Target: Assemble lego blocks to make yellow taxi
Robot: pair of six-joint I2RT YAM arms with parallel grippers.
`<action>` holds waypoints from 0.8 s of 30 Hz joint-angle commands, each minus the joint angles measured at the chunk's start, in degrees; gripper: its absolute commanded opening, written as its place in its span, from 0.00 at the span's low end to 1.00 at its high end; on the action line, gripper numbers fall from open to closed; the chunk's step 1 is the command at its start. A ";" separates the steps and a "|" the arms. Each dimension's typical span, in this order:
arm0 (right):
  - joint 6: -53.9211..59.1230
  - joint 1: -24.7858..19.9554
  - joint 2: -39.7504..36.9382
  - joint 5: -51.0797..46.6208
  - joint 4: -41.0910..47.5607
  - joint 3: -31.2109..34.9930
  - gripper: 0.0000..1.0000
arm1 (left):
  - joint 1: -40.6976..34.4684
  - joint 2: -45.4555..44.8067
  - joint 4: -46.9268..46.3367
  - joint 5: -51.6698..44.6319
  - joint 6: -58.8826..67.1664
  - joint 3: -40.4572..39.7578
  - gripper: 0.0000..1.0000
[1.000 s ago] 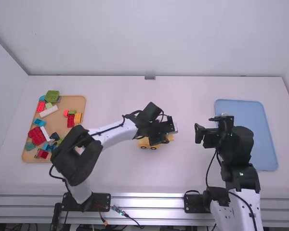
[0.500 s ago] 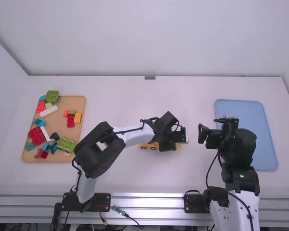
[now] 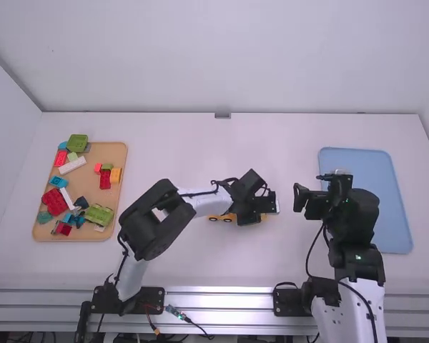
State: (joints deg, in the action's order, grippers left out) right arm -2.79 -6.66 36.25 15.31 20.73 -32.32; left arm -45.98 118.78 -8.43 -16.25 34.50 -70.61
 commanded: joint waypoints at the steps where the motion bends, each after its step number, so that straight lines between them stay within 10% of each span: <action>1: 0.26 -0.07 0.13 0.33 -0.07 0.48 0.99 | -0.11 0.15 -0.17 1.22 -0.39 0.44 0.43; 4: 2.12 -0.07 0.11 1.55 -0.04 0.48 0.99 | -0.11 0.13 -0.24 2.45 -0.15 0.44 0.99; 16: 14.03 0.50 5.53 6.97 -1.25 -0.20 0.99 | 3.74 -14.99 -5.29 -3.43 2.19 1.70 0.99; 24: 27.34 12.37 21.62 -0.39 3.13 -8.37 0.99 | 14.60 -32.65 0.22 -14.64 5.38 14.43 0.99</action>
State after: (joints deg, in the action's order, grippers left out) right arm 18.92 3.46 55.77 18.74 23.59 -37.12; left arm -33.80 87.64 -7.94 -26.87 39.07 -59.79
